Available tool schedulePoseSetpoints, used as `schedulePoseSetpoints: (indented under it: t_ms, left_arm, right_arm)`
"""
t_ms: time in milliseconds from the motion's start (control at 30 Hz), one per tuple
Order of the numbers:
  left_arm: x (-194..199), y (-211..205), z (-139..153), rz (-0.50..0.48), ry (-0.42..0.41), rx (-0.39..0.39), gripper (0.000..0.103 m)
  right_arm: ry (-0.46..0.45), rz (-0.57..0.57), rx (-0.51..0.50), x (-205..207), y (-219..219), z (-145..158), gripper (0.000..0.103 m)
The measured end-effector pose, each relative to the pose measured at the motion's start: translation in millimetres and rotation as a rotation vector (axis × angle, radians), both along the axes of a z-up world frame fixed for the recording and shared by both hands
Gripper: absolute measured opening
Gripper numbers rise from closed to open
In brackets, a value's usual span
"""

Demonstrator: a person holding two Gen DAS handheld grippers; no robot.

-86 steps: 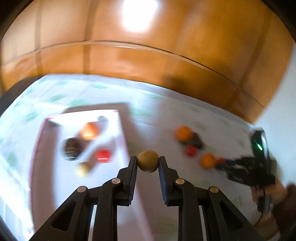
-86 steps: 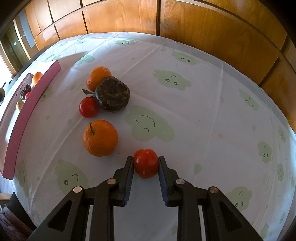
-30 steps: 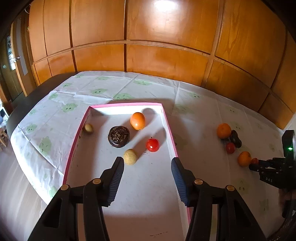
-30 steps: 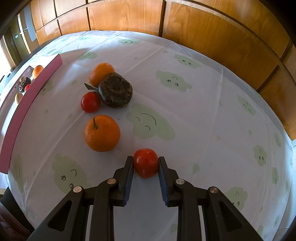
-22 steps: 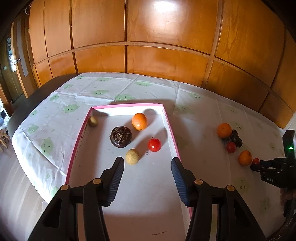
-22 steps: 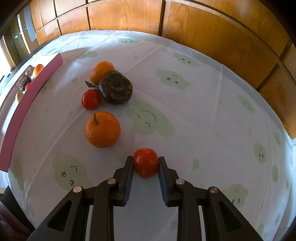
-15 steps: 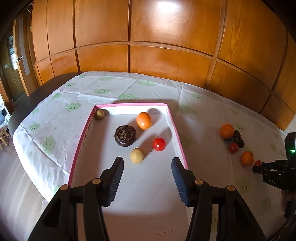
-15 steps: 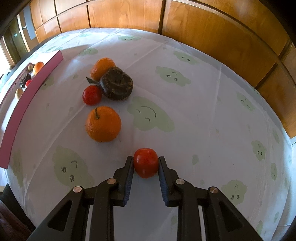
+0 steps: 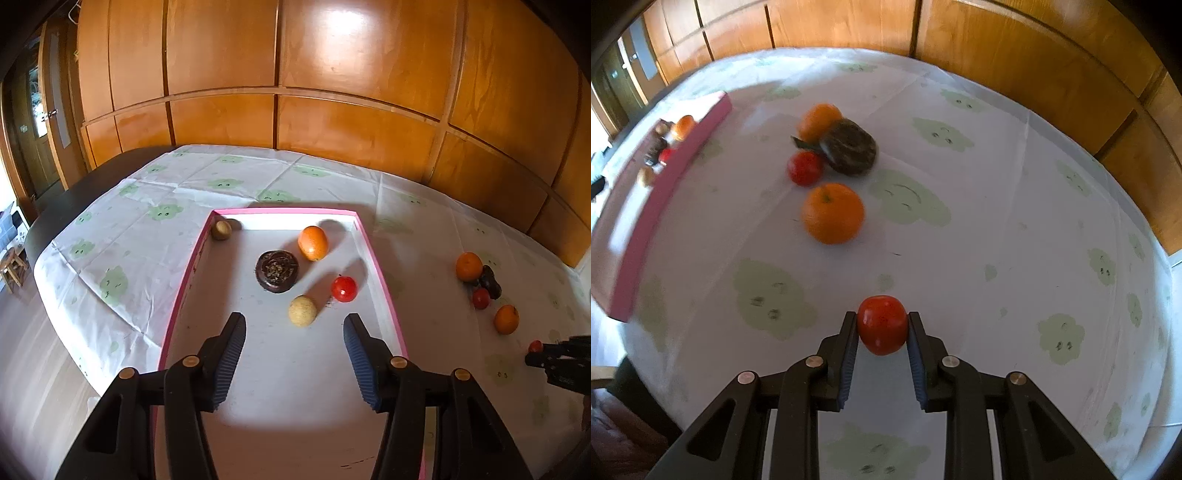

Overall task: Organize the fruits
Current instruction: 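Carry the red tomato into the tray and open the right gripper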

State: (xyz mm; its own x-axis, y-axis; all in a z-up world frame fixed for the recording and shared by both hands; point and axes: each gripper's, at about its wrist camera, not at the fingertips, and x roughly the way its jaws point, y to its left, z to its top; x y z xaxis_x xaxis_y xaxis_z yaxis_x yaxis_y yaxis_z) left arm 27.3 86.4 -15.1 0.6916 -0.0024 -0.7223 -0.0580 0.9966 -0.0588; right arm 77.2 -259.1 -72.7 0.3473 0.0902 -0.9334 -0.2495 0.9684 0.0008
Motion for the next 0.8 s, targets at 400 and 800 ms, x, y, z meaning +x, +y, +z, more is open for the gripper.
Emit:
schedulePoseSetpoints:
  t_ms: [400, 800]
  left_arm:
    - [-4, 10, 0, 0.026, -0.015, -0.002, 0.056]
    - [-7, 23, -2, 0.053, -0.01, -0.007, 0.056]
  right_arm:
    - [-0.077, 0.159, 0.169, -17, 77, 40, 0.026]
    - [-0.105, 0.327, 0.251, -18, 163, 58, 0.026]
